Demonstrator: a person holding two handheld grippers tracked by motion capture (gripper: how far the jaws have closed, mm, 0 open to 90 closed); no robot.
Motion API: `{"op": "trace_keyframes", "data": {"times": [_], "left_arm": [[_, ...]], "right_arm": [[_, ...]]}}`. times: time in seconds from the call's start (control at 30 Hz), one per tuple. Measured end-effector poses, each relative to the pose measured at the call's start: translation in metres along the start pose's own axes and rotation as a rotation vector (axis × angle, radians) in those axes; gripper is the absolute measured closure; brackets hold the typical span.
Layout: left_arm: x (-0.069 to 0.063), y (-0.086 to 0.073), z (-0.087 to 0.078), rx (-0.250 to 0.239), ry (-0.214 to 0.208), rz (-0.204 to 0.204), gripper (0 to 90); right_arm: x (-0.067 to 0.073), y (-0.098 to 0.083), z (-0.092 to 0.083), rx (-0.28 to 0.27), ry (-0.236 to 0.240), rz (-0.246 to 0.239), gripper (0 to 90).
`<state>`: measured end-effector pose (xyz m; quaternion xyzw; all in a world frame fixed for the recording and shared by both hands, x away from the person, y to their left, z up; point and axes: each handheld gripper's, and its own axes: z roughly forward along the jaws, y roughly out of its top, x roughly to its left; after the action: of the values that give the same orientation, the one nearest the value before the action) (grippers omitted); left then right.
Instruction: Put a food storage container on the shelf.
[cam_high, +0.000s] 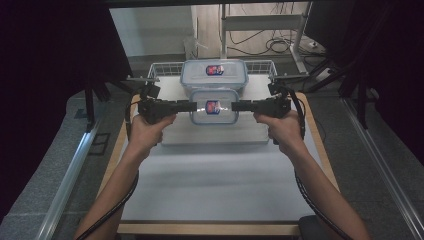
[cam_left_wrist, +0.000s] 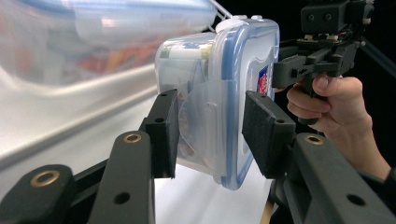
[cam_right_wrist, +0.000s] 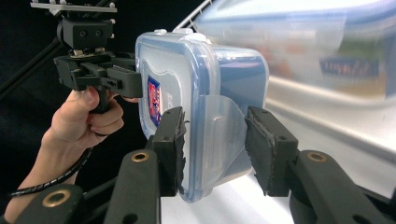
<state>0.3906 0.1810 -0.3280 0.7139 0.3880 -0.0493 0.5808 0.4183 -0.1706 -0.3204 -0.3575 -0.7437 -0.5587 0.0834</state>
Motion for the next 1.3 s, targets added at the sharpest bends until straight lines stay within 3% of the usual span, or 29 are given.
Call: {"op": "trace_keyframes", "data": {"times": [0.27, 0.7, 1.03, 1.3], "left_arm": [[0.0, 0.03, -0.005, -0.017, 0.003, -0.009, 57.2], [0.01, 0.069, -0.003, -0.048, -0.003, -0.034, 57.3], [0.017, 0.089, 0.001, -0.073, -0.005, -0.061, 57.2], [0.031, 0.091, 0.007, -0.086, 0.0, -0.099, 57.1]], "right_arm": [[0.005, 0.028, -0.002, -0.022, -0.006, -0.005, 57.9], [-0.002, 0.067, -0.001, -0.055, -0.025, 0.003, 57.6], [-0.006, 0.088, 0.0, -0.073, -0.031, 0.012, 57.4], [-0.019, 0.096, 0.007, -0.069, -0.029, 0.037, 57.3]]}}
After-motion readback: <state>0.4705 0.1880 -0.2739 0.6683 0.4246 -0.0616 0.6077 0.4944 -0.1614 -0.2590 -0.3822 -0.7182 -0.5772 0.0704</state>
